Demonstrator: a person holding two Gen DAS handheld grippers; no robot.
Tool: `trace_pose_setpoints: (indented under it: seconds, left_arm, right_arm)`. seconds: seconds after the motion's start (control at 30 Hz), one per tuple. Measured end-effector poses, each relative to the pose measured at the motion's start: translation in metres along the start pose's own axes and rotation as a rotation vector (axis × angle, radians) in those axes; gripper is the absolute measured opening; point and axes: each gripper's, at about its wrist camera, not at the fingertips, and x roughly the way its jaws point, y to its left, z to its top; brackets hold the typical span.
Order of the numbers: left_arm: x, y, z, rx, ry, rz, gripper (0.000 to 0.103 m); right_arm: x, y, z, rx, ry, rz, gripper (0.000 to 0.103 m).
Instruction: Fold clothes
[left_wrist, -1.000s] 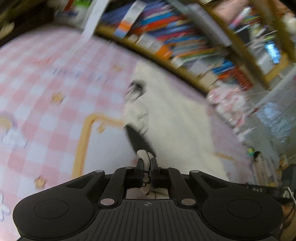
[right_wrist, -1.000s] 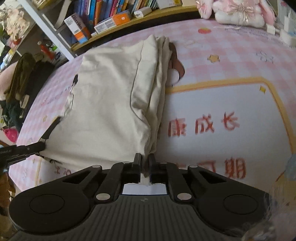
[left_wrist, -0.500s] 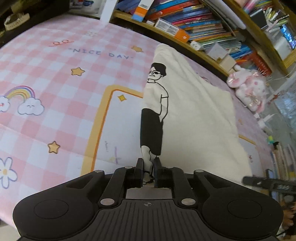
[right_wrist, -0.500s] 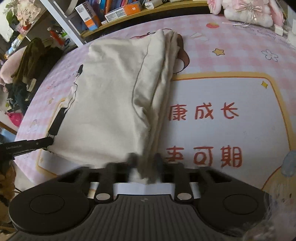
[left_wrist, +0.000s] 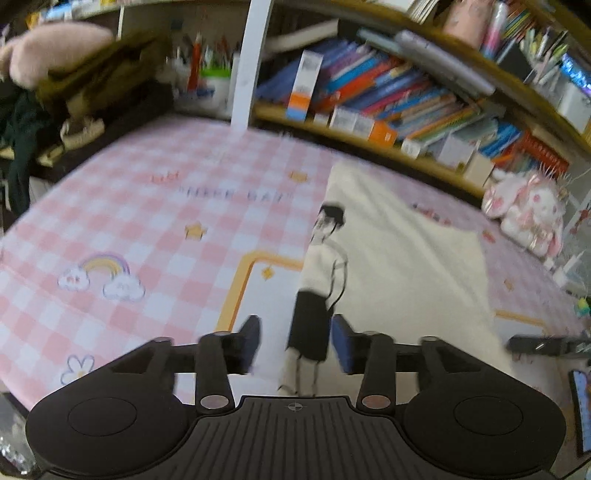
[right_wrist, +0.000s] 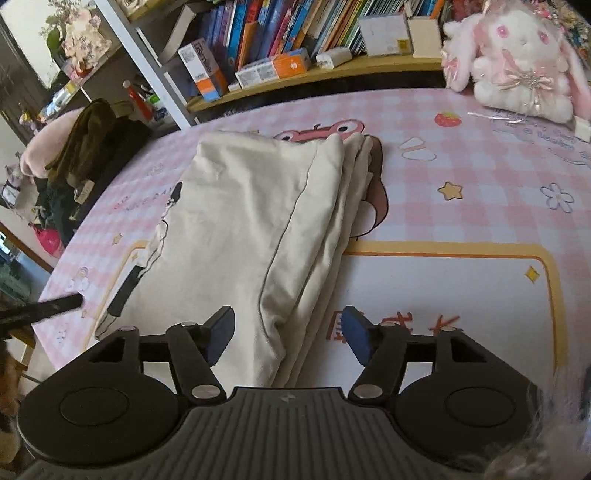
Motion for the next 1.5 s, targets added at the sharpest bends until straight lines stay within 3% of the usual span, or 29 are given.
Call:
trace_pose_setpoints:
  seconds: [0.13,0.23,0.27,0.33,0.43,0.5,0.57,0.8,1.03,1.23,1.4,1.47,1.5]
  left_arm:
    - [-0.004,-0.012,0.005,0.033,-0.079,-0.001,0.072]
    - [0.002,-0.014,0.011,0.048,-0.088,-0.02,0.073]
    - [0.005,-0.013,0.013,0.051,-0.086,-0.027,0.073]
    - [0.011,-0.01,0.018,0.058,-0.08,-0.049,0.073]
    - [0.025,-0.001,0.025,0.063,-0.056,-0.091,0.073]
    - [0.04,0.006,0.035,0.055,-0.028,-0.126,0.073]
    - [0.055,0.012,0.047,0.046,0.002,-0.165,0.073]
    - [0.11,0.034,0.088,0.004,0.104,-0.303,0.073]
    - [0.185,0.038,0.13,-0.073,0.199,-0.428,0.073]
    - [0.239,0.035,0.147,-0.172,0.286,-0.507,0.071]
    - [0.273,0.038,0.154,-0.299,0.339,-0.571,0.068]
    - [0.281,0.037,0.157,-0.335,0.354,-0.595,0.061]
    - [0.284,0.037,0.157,-0.344,0.365,-0.602,0.036]
  right_arm:
    - [0.021,0.003,0.004,-0.028,0.033,-0.02,0.057]
    - [0.036,0.005,0.003,-0.041,0.063,-0.033,0.038]
    - [0.036,0.006,0.003,-0.058,0.06,-0.028,0.022]
    - [0.03,0.009,0.004,-0.067,0.039,-0.031,0.014]
    - [0.016,0.014,0.002,-0.077,-0.015,-0.051,0.012]
    - [0.022,0.015,-0.002,-0.068,0.005,-0.095,0.015]
    - [0.03,0.014,-0.004,-0.036,0.03,-0.142,0.029]
    - [0.014,0.036,-0.002,0.012,-0.02,-0.243,0.036]
    - [0.019,0.068,-0.03,-0.02,0.04,-0.392,0.058]
    - [0.02,0.071,-0.041,0.085,0.034,-0.443,0.077]
    - [0.024,0.069,-0.048,0.174,0.044,-0.482,0.076]
    - [0.027,0.069,-0.049,0.192,0.06,-0.485,0.069]
    - [0.028,0.069,-0.05,0.197,0.065,-0.487,0.068]
